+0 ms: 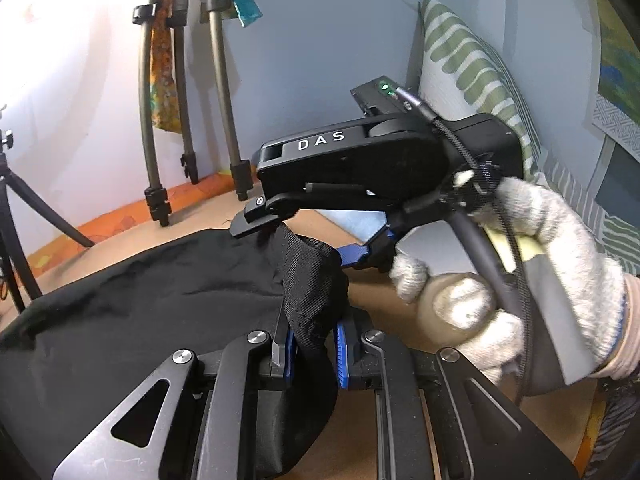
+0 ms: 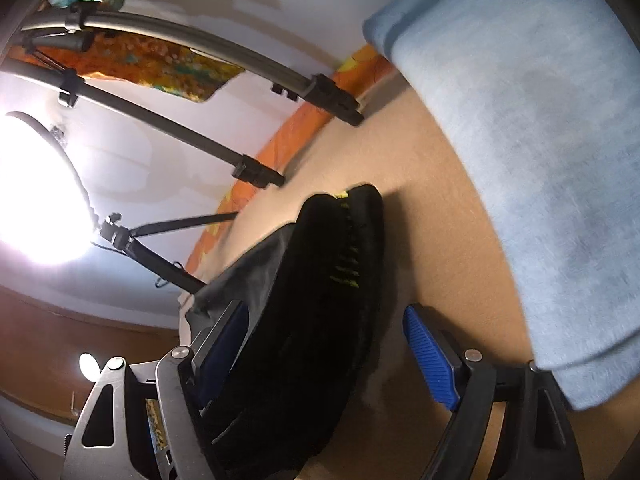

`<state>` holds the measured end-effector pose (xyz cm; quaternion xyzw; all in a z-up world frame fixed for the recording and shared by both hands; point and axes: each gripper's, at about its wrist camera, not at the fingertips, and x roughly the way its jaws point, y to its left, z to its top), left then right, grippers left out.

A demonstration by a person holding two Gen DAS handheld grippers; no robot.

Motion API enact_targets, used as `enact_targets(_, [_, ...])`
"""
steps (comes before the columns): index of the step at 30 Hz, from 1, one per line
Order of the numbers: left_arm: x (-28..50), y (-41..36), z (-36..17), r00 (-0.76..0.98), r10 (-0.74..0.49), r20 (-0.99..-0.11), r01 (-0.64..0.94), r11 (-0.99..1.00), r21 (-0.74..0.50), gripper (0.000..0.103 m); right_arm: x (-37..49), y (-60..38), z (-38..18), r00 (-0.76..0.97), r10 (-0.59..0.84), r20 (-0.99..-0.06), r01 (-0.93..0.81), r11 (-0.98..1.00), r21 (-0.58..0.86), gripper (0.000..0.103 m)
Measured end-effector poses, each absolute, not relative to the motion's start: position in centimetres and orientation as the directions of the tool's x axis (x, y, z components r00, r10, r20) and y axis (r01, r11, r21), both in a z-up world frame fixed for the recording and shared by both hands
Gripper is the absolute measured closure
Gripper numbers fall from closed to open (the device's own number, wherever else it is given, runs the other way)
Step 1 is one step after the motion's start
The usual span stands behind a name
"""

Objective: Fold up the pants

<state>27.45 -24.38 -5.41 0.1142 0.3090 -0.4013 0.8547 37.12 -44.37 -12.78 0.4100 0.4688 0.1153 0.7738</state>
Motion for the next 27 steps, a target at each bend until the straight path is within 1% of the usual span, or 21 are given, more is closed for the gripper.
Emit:
enact_targets(1, [27.3, -24.3, -5.3, 0.486, -0.616, -0.62, 0.758, 0.65, -0.052, 0.089, 37.4, -44.1, -12.8, 0.535, 0.567, -0.626, 0.203, 0.633, 0.747, 0.021])
enact_targets(3, [27.2, -24.4, -5.2, 0.486, -0.613, -0.623, 0.758, 0.65, -0.048, 0.089, 38.0, -44.2, -13.4, 0.544, 0.594, -0.593, 0.199, 0.595, 0.779, 0.031])
enact_targets(4, [27.2, -24.3, -5.2, 0.485, -0.613, -0.623, 0.758, 0.651, -0.05, 0.089, 38.2, -44.2, -13.8, 0.537, 0.614, -0.578, 0.201, 0.573, 0.795, 0.043])
enact_targets(5, [27.2, -24.2, -5.2, 0.483, -0.615, -0.623, 0.757, 0.651, -0.055, 0.089, 38.4, -44.3, -14.2, 0.533, 0.629, -0.566, 0.204, 0.553, 0.808, 0.06])
enact_targets(8, [27.1, -24.1, -5.1, 0.477, -0.621, -0.621, 0.756, 0.65, -0.069, 0.089, 38.3, -44.4, -15.1, 0.535, 0.656, -0.533, 0.217, 0.504, 0.836, 0.081])
enact_targets(10, [26.8, -24.2, -4.9, 0.471, -0.631, -0.616, 0.76, 0.645, -0.08, 0.089, 38.2, -44.7, -14.2, 0.557, 0.634, -0.536, 0.199, 0.525, 0.828, 0.086])
enact_targets(11, [26.5, -24.3, -4.8, 0.469, -0.636, -0.613, 0.763, 0.641, -0.081, 0.089, 38.0, -44.8, -13.7, 0.565, 0.628, -0.535, 0.19, 0.532, 0.825, 0.088])
enact_targets(14, [25.6, -24.7, -4.2, 0.465, -0.648, -0.603, 0.771, 0.632, -0.085, 0.089, 37.5, -44.9, -11.7, 0.588, 0.596, -0.547, 0.153, 0.583, 0.798, 0.09])
enact_targets(19, [23.8, -25.5, -2.7, 0.448, -0.683, -0.577, 0.784, 0.61, -0.115, 0.089, 35.5, -45.5, -9.1, 0.606, 0.542, -0.582, 0.136, 0.65, 0.747, 0.091])
enact_targets(23, [21.4, -27.3, -1.2, 0.42, -0.723, -0.549, 0.813, 0.568, -0.126, 0.089, 32.2, -47.5, -6.7, 0.644, 0.487, -0.59, 0.14, 0.683, 0.716, 0.091])
enact_targets(27, [19.5, -28.0, 0.4, 0.38, -0.772, -0.509, 0.832, 0.526, -0.177, 0.089, 28.8, -49.3, -4.4, 0.684, 0.428, -0.591, 0.153, 0.708, 0.689, 0.091])
